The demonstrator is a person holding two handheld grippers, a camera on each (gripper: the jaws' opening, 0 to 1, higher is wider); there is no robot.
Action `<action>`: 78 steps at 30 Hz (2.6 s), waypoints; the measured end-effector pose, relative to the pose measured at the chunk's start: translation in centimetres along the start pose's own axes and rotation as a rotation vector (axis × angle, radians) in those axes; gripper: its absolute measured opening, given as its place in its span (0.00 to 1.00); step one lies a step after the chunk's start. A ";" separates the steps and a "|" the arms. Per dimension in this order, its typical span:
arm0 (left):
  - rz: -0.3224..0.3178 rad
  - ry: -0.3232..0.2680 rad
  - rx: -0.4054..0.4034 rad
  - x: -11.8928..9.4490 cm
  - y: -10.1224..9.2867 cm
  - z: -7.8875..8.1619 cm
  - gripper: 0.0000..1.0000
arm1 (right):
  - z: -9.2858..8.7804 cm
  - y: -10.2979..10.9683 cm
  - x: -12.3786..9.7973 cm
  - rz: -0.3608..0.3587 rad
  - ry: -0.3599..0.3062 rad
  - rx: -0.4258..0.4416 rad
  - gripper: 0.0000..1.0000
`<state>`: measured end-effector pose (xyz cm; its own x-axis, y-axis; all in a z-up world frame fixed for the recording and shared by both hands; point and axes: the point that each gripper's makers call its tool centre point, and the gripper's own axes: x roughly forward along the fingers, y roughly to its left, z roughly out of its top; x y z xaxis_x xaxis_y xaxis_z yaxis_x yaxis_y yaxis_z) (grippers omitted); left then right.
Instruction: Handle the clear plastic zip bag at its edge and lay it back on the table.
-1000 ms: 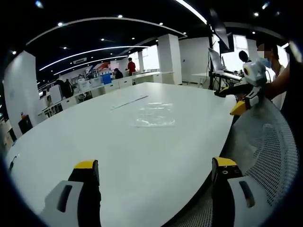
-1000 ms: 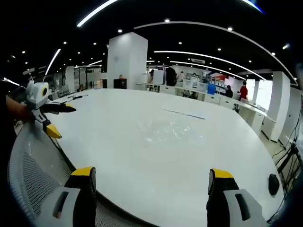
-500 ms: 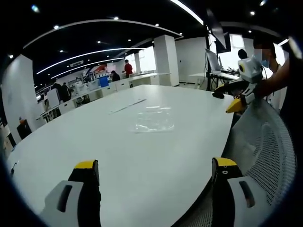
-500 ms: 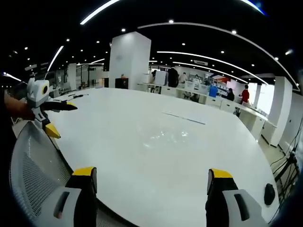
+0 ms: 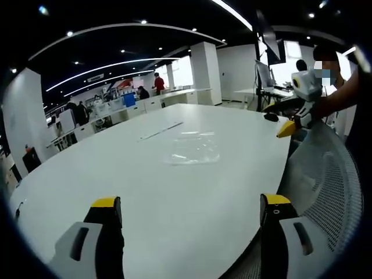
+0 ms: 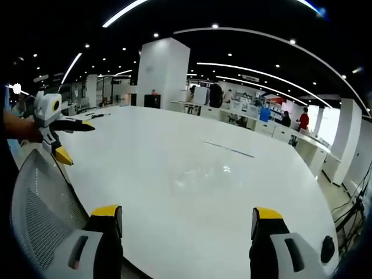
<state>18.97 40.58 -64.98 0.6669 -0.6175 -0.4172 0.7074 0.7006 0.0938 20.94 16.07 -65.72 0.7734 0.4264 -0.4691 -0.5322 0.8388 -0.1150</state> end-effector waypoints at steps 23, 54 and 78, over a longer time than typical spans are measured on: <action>-0.020 0.019 0.007 1.4 0.9 0.6 0.97 | 0.2 -0.5 3.6 0.061 0.081 -0.072 0.84; -0.042 0.052 0.024 2.2 1.1 0.4 0.95 | 0.2 -0.3 7.7 0.119 0.162 -0.146 0.69; -0.034 0.048 0.026 2.5 2.2 0.6 0.94 | -0.4 -1.0 11.0 0.128 0.201 -0.158 0.64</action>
<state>22.33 40.33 -65.27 0.6307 -0.6223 -0.4636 0.7356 0.6697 0.1018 29.89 19.80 -71.10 0.6212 0.4360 -0.6512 -0.6803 0.7125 -0.1718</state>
